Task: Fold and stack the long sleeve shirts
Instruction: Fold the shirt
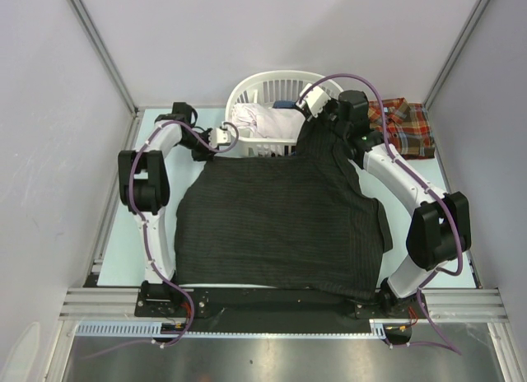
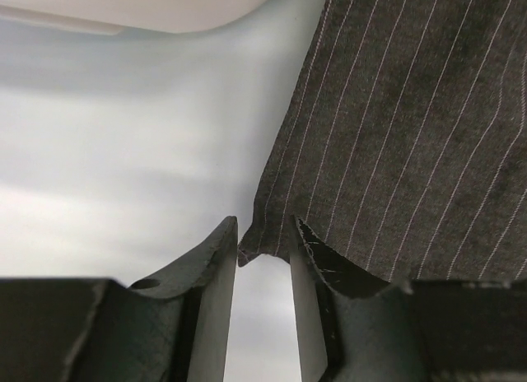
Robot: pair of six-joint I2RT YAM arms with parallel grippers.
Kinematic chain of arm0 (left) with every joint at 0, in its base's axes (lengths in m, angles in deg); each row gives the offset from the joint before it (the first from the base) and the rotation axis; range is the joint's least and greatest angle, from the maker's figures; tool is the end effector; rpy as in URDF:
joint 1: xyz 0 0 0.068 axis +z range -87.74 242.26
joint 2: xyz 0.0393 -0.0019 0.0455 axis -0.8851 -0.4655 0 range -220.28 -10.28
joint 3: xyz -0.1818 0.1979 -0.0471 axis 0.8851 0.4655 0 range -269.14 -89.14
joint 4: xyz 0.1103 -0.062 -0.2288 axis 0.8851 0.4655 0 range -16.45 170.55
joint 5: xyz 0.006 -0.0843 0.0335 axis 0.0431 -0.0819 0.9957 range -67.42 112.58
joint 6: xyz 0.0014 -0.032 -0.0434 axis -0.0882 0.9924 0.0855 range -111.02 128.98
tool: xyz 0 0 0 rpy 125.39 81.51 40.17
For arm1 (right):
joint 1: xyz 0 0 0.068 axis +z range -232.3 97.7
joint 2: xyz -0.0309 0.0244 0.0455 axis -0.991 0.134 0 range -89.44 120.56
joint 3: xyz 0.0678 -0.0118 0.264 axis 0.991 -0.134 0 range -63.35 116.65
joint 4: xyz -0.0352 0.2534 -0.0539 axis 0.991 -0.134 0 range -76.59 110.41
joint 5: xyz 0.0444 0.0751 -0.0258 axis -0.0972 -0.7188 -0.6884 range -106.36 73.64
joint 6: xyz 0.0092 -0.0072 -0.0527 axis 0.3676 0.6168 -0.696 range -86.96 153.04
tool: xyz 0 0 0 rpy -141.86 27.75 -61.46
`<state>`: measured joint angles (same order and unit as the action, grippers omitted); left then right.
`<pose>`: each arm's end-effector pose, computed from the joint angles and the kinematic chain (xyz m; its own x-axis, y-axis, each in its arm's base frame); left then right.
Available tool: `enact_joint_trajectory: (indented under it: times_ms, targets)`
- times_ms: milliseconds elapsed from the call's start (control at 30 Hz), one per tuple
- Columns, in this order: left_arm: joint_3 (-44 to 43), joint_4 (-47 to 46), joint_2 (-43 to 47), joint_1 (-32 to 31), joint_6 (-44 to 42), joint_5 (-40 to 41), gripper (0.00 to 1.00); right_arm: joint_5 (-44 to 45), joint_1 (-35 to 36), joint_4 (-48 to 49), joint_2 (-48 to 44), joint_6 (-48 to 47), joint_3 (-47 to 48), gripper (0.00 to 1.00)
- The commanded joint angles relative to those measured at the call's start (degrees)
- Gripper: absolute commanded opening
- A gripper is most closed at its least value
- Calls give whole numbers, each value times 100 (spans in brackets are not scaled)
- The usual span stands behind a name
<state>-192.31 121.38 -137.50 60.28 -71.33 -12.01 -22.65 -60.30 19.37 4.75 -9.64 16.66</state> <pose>0.4590 -0.0361 0.1805 0.0421 0.8106 -0.5841 0.9708 0.1051 0.2157 0.3668 0.1524 0.3462 0.1400 -0.6702 -0.7288 -0.5108 0.5817 -0.6330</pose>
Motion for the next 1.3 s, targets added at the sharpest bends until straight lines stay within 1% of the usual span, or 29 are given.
enact_joint_trajectory:
  times_ms: [0, 100, 200, 233, 300, 333, 400, 600, 800, 1000, 1133, 1267]
  targets:
    - [-203, 103, -75, -75, -441, 162, 36, 13, -20, 183, -129, -65, 155, 0]
    - [-264, 103, -172, -75, -476, 216, 33, -13, -29, 166, -129, -74, 147, 0]
    - [-282, 103, -163, -101, -459, 189, 26, -22, -46, 157, -129, -74, 138, 0]
    - [-282, 147, -146, -101, -450, 198, 16, -39, -38, 148, -138, -48, 138, 0]
    - [-282, 191, -75, -119, -450, 189, 10, -48, -38, 148, -155, -48, 112, 0]
    - [-265, 209, -40, -119, -459, 172, 5, -48, -46, 139, -164, -30, 94, 0]
    - [-247, 209, 83, -119, -415, 163, 0, -40, -46, 139, -208, -30, 59, 0]
    - [-212, 367, 521, -119, -345, 75, 0, -13, -29, 139, -401, 14, -90, 0]
    - [271, 358, 1111, -119, -266, 92, 0, 92, 94, -168, -832, 180, -319, 0]
    - [974, 270, 1857, -119, -292, 224, 0, 268, 270, -546, -1587, 216, -714, 0]
    - [1640, 235, 2394, -127, -432, 251, 0, 259, 322, -853, -2053, 172, -1022, 0]
    - [2222, 156, 3008, -127, -450, 347, 0, 154, 480, -1511, -2492, 268, -1259, 0]
